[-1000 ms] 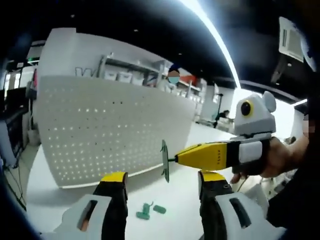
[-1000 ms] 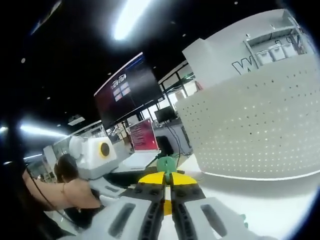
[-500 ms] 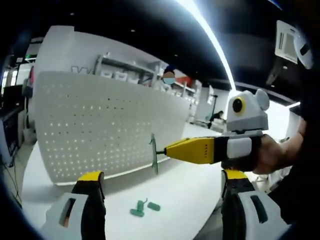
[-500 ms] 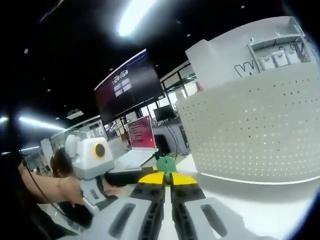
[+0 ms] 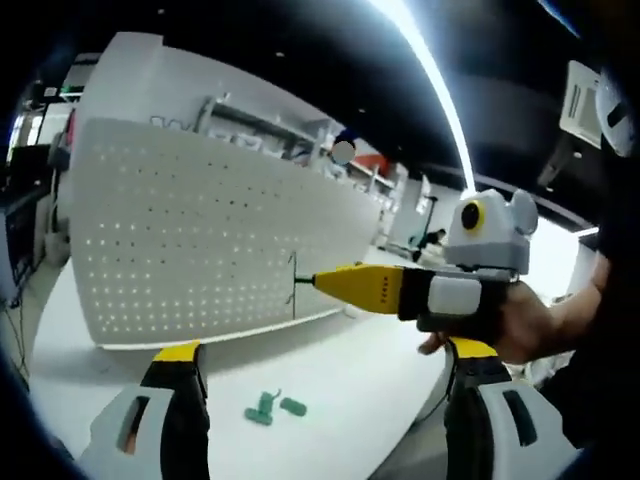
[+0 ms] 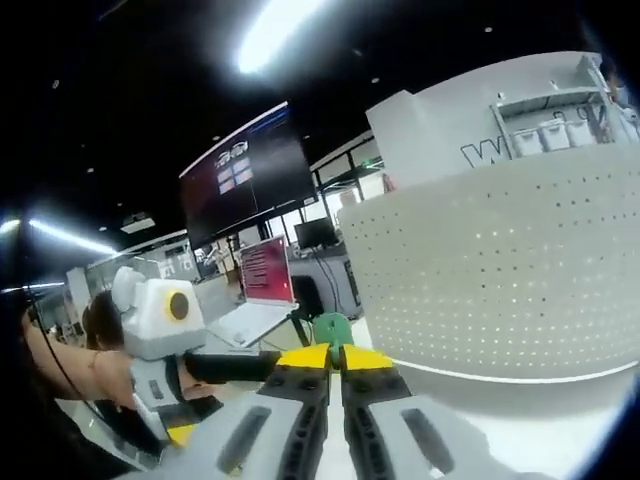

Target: Insert the hook assembly into the mounting plate slot until the hook locks in place.

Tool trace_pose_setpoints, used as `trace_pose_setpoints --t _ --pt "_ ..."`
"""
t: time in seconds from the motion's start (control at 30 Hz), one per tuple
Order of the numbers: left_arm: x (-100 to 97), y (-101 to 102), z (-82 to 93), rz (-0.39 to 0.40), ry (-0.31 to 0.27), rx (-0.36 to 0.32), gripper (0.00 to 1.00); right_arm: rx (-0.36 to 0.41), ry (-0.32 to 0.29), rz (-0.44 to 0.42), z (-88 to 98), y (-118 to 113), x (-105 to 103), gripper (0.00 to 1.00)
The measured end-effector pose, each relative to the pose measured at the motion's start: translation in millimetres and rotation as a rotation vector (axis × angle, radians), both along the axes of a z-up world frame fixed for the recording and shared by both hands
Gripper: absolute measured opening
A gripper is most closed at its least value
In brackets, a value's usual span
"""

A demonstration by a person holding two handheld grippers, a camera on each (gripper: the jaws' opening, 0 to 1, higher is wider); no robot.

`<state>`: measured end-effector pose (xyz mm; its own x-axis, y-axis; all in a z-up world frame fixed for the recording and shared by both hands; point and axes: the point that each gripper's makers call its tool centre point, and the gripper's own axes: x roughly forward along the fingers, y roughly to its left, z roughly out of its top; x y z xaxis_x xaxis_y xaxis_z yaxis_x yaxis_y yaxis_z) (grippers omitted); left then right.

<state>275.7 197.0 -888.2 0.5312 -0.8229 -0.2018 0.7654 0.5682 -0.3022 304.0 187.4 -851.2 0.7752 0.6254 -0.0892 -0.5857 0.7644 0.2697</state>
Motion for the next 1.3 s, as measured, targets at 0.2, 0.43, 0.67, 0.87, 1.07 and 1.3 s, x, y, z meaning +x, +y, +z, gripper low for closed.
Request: trace_pose_setpoints --t 0.2,0.43,0.67,0.87,1.07,1.3 --pt "7.1 4 3.3 0.039 0.001 0.004 1.0 0.022 -0.047 -0.116 6.1 -19 23 0.0" --pt "7.9 0 4.7 0.041 0.002 0.008 1.0 0.057 -0.091 -0.298 14.6 -52 58 0.0" --pt "9.0 1 0.7 0.046 0.019 0.016 1.0 0.036 -0.143 -0.389 28.0 -74 89 0.0" --pt "10.9 3 1.0 0.05 0.021 0.018 1.0 0.043 -0.167 -0.46 37.7 -93 113 0.0" --pt "15.6 6 -2.1 0.058 0.028 0.024 1.0 0.049 -0.181 -0.536 43.3 -111 134 0.0" --pt "18.4 11 -6.8 0.066 0.028 0.039 1.0 0.064 -0.205 -0.611 51.6 -130 156 0.0"
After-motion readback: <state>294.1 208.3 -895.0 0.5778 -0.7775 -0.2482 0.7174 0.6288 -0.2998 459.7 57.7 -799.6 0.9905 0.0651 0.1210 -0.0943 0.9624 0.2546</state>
